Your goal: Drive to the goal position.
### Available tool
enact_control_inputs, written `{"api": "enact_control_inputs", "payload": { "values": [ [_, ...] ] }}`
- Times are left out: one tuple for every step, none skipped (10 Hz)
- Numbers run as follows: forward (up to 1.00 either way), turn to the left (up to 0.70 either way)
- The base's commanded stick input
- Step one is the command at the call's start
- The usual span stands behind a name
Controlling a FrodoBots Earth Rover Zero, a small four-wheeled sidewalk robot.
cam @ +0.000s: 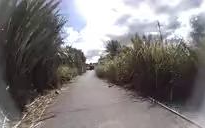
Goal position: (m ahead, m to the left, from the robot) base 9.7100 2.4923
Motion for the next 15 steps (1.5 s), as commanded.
{"api": "enact_control_inputs", "payload": {
  "values": [
    [0.7, 0.0],
    [0.7, 0.0],
    [0.7, 0.02],
    [0.7, 0.04],
    [0.7, 0.09],
    [0.7, 0.12],
    [0.7, 0.15],
    [0.7, 0.18],
    [0.7, 0.21],
    [0.7, 0.2],
    [0.7, 0.2],
    [0.7, 0.19],
    [0.7, 0.19],
    [0.7, 0.19],
    [0.7, 0.2]
  ]
}}
